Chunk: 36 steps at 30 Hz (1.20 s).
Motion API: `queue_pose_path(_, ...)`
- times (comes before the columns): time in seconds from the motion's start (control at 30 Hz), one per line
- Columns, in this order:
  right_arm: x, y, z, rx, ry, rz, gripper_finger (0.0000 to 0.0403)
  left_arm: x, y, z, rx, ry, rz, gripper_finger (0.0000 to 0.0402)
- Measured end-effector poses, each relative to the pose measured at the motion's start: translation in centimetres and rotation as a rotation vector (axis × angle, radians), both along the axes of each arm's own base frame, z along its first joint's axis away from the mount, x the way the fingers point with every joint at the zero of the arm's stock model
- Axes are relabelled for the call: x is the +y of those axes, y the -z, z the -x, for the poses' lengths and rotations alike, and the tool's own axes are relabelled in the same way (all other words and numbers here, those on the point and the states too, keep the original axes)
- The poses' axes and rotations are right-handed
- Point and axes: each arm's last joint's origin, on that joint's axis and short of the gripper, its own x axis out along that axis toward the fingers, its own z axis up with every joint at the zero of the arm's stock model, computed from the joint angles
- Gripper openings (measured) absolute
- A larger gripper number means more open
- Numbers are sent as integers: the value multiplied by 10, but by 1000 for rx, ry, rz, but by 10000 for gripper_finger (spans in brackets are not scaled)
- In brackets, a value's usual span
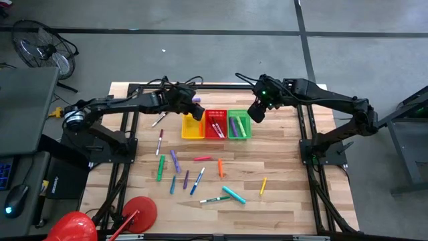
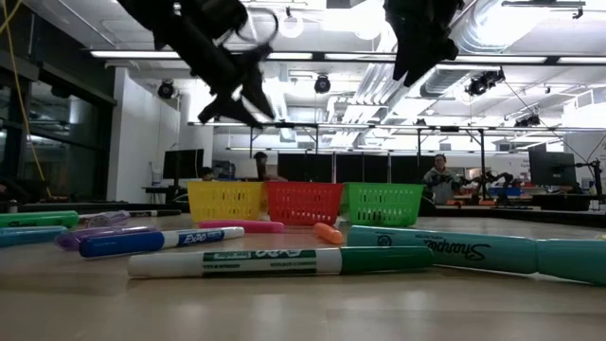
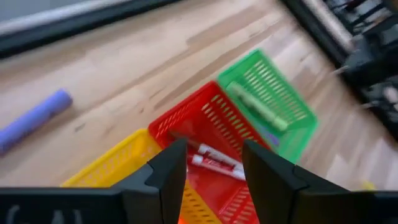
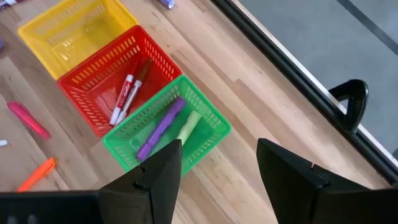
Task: Pick & Place Markers
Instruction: Put the yellow pen into the yellow bin
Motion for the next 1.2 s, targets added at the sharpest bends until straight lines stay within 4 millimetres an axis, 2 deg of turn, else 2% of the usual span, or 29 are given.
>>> queue_pose_path(0.1, 3, 6, -3, -13, 12, -14, 197, -7, -13, 5, -30, 29, -39, 150)
queue_pose_path(0.27, 17, 44, -9, -18, -9, -134, 197, -23, -32, 14, -74, 68, -108, 150)
queue_pose_path(0.4, 34, 74, -13, -31, 0, -219, 197, -37, -38, 21, -57, 107, -150, 149)
queue_pose_path(0.57, 54, 96, -13, -32, 45, -340, 197, -48, -41, 28, -20, 113, -172, 149)
queue_pose_path(0.77, 80, 104, -11, -33, 151, -466, 197, -52, -43, 34, 10, 121, -193, 149)
queue_pose_path(1.07, 115, 104, -10, -86, 345, -539, 197, -56, -49, 44, 17, 198, -227, 149)
queue_pose_path(1.2, 132, 106, -7, -103, 422, -557, 197, -65, -55, 52, 2, 249, -259, 149)
